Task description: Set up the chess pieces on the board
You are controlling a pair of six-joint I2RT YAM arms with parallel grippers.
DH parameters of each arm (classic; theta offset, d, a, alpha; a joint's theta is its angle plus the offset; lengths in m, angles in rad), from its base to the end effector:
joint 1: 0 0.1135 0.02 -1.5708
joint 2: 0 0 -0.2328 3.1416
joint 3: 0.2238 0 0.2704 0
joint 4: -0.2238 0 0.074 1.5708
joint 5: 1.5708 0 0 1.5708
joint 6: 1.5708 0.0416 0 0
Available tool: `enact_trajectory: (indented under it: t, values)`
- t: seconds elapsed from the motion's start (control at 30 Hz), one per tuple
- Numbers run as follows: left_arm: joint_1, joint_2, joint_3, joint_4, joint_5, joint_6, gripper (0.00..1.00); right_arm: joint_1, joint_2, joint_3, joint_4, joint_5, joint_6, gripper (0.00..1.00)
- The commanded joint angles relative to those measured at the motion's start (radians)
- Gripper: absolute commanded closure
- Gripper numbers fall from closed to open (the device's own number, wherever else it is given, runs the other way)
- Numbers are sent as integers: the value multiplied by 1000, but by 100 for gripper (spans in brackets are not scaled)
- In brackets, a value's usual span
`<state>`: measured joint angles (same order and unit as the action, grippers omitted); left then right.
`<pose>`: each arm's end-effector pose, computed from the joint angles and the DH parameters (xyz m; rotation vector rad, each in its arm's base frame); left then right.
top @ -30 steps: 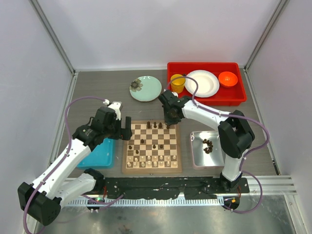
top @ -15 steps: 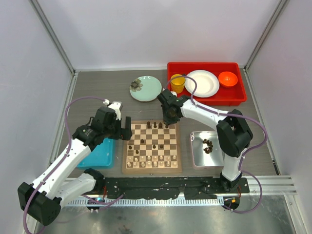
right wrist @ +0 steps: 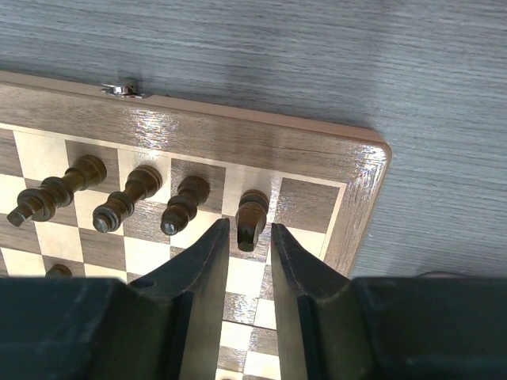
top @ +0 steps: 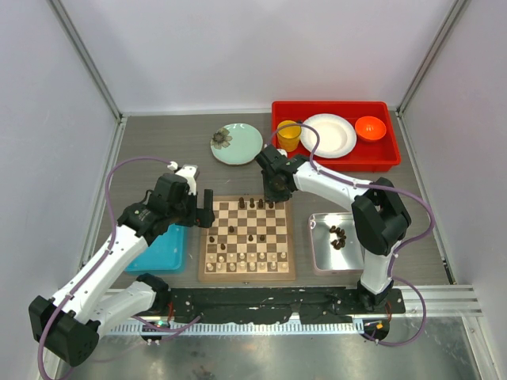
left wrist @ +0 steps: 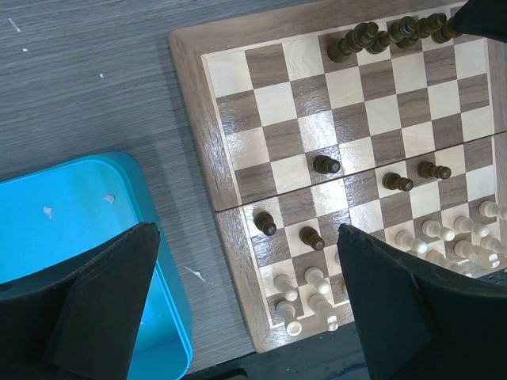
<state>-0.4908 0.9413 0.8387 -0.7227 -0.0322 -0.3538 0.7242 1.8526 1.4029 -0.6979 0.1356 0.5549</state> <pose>0.2033 -0.1071 0.2494 0.1508 2.4211 -0.3531 0.3000 0.2579 0.1715 -0.1901 2.7092 0.2002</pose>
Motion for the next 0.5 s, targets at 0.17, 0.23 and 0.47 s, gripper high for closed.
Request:
enact_trajectory:
  t: [0.17, 0.23, 0.47]
  values:
    - [-3, -15, -1, 32, 14, 19, 0, 6, -33, 25, 26, -22, 11, 66]
    - [-5, -15, 0, 34, 14, 19, 0, 6, -33, 21, 31, -31, 13, 66]
    - [-3, -15, 0, 34, 14, 19, 0, 4, -38, 11, 43, -44, 17, 66]
